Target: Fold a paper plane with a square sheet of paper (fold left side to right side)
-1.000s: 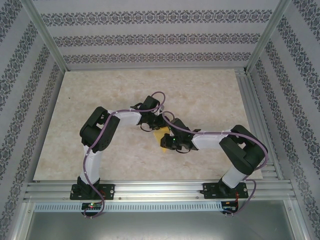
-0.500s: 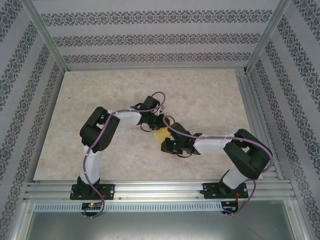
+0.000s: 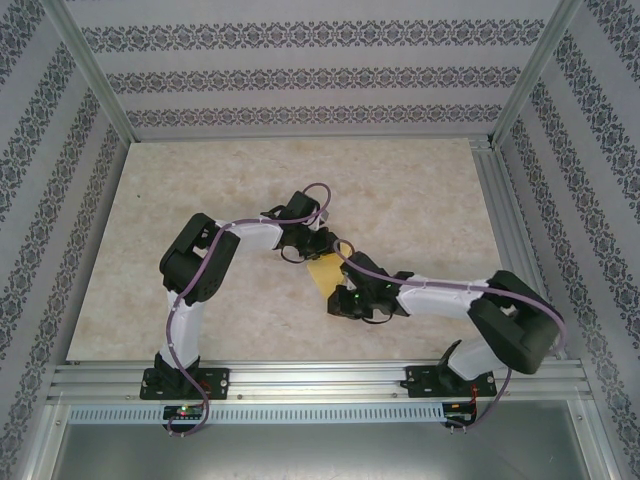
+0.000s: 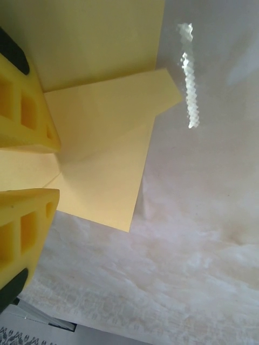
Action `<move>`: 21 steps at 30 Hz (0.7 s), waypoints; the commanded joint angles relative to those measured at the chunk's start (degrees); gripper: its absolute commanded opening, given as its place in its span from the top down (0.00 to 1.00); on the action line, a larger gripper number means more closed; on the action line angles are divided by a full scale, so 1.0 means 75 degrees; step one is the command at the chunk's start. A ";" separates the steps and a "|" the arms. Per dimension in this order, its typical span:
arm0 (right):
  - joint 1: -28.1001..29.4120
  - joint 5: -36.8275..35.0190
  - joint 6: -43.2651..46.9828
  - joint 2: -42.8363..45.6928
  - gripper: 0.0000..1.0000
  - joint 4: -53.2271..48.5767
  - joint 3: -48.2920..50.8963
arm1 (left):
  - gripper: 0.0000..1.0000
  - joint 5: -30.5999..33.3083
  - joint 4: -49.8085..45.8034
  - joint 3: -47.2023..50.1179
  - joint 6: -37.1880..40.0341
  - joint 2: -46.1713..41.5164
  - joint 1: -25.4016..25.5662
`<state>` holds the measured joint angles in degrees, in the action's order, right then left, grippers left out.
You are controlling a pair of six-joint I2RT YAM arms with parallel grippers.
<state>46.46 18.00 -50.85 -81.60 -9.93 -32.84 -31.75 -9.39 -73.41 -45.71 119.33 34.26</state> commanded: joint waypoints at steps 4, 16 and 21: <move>-0.1625 0.0342 0.0797 0.1999 0.69 -0.0681 0.0253 | 0.64 -0.0313 -0.0285 -0.0763 0.0288 -0.0911 -0.0148; -0.2736 0.0770 0.1606 0.0863 0.61 -0.0332 -0.0742 | 0.44 0.0624 -0.1081 0.0456 0.0648 -0.3447 -0.0728; -0.2702 0.0900 0.1383 -0.0218 0.61 0.0523 -0.1005 | 0.41 0.1128 -0.1080 0.1631 0.0574 -0.4310 -0.0765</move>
<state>25.76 23.33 -40.56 -80.49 -10.76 -38.50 -26.74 -14.76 -64.90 -42.24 89.03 28.88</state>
